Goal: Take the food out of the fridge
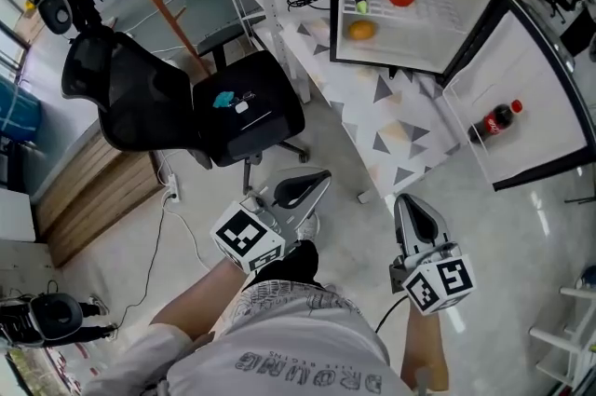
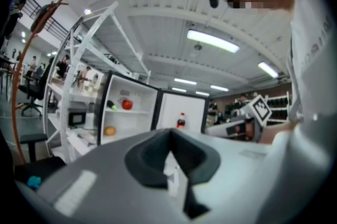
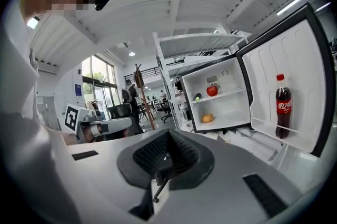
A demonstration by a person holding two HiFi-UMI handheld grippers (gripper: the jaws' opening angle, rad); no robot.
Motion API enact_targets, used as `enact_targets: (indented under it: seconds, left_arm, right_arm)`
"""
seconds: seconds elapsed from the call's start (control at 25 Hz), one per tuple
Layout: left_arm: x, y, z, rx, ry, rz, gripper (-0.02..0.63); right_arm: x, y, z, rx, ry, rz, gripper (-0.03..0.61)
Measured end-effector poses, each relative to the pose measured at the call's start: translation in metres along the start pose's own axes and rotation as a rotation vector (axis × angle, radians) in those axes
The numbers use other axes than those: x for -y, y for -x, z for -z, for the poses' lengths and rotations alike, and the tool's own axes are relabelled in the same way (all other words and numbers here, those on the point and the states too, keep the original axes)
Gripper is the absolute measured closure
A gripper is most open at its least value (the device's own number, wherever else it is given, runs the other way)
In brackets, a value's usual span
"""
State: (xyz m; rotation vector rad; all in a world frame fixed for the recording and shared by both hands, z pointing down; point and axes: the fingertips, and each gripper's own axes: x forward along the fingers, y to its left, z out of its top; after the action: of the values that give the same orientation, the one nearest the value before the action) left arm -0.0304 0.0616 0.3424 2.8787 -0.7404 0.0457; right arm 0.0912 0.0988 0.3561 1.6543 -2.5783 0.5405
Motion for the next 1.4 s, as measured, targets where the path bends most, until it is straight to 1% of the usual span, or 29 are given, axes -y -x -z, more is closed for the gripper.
enact_targets:
  seconds: [0.36, 0.8, 1.04, 1.4]
  left_arm:
    - [-0.059, -0.02, -0.014, -0.003, 0.012, 0.019, 0.607]
    - [-0.119, -0.039, -0.029, 0.002, 0.015, 0.05, 0.607]
    - [-0.139, -0.042, -0.033, 0.013, 0.008, 0.056, 0.607]
    - [-0.153, -0.046, -0.039, 0.012, 0.011, 0.049, 0.607]
  right_arm:
    - [0.013, -0.054, -0.019, -0.012, -0.002, 0.027, 0.577]
    - [0.02, -0.113, -0.039, -0.014, 0.003, 0.054, 0.577]
    - [0.019, -0.132, -0.045, -0.015, 0.015, 0.056, 0.577]
    - [0.023, -0.15, -0.053, -0.014, 0.028, 0.049, 0.577]
